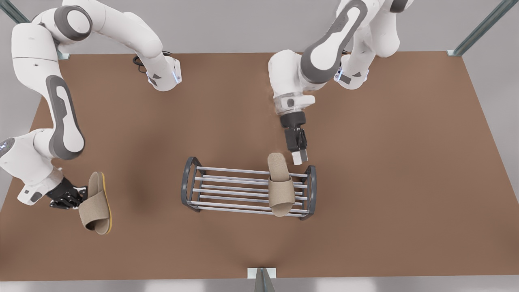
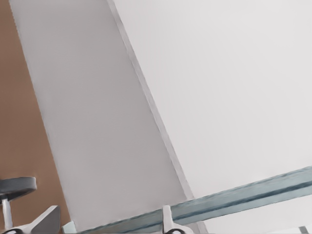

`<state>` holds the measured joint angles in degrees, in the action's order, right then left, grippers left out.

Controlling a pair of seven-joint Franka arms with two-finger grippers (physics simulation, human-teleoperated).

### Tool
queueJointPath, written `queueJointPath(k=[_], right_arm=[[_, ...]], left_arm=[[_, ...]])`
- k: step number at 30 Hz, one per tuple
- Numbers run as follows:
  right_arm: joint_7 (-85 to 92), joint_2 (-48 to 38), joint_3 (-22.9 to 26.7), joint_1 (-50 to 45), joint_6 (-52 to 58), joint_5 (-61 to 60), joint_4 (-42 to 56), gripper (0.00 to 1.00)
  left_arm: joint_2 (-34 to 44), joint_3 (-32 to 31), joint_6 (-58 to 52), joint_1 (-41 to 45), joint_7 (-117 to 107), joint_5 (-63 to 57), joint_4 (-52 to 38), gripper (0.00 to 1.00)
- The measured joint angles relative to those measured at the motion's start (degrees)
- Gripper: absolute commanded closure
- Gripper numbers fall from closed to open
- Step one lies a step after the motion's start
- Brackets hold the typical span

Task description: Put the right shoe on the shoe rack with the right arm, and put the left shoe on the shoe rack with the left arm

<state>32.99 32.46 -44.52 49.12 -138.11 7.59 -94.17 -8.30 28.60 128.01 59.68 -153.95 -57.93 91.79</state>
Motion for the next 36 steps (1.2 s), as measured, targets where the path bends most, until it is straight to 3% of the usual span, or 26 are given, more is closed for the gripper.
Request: queueJointPath(k=[2, 4, 5, 6, 8, 10, 13, 17, 21, 28, 36], right_arm=[[-2.2, -4.8, -3.1, -2.0, 4.2, 0.0, 0.6, 0.79], [-5.8, -8.9, -4.0, -7.7, 7.9, 0.1, 1.3, 0.79], [-8.0, -9.8, -4.2, -11.4, 9.8, 0.6, 2.8, 0.79], [-10.7, -10.3, -4.2, -15.4, 11.6, 1.8, 4.1, 0.79], [-16.8, -10.6, -3.9, -23.7, 14.9, 4.9, 7.3, 0.79], [-23.6, -10.4, -2.0, -30.7, 17.4, 7.9, 9.4, 0.79], [-33.9, -9.8, 6.0, -42.1, 20.4, 10.3, 12.4, 0.79], [-48.0, -7.3, 21.1, -59.0, 23.2, 11.6, 17.3, 0.79], [-61.4, -5.0, 29.1, -68.8, 24.8, 12.1, 19.3, 0.79], [-82.2, -1.7, 36.6, -78.8, 25.9, 12.5, 20.1, 0.79], [-100.1, 1.8, 37.5, -82.6, 25.5, 18.3, 18.2, 0.79]], left_arm=[[4.3, 13.3, -13.8, -9.6, 14.7, 24.4, -9.9, 0.00], [4.7, 18.1, -23.9, -27.6, 29.2, 38.2, -12.7, 0.00], [4.2, 15.5, -27.2, -37.8, 35.9, 42.6, -12.5, 0.00], [4.0, 6.3, -29.9, -49.5, 42.2, 45.6, -12.2, 0.00], [4.1, -9.8, -32.9, -58.2, 53.9, 49.2, -9.2, 0.00], [2.5, -18.9, -34.5, -52.5, 64.4, 51.2, -7.8, 0.00], [0.3, -22.2, -36.2, -39.6, 78.6, 52.8, -7.3, 0.00], [-0.8, -22.4, -38.8, -45.6, 96.4, 53.6, -7.2, 0.00], [-3.6, -22.3, -41.4, -47.9, 110.9, 53.9, -6.3, 0.00], [-4.1, -22.3, -43.6, -47.3, 129.5, 54.0, -6.3, 0.00], [-4.4, -22.2, -44.8, -47.3, 143.3, 54.1, -5.5, 0.00]])
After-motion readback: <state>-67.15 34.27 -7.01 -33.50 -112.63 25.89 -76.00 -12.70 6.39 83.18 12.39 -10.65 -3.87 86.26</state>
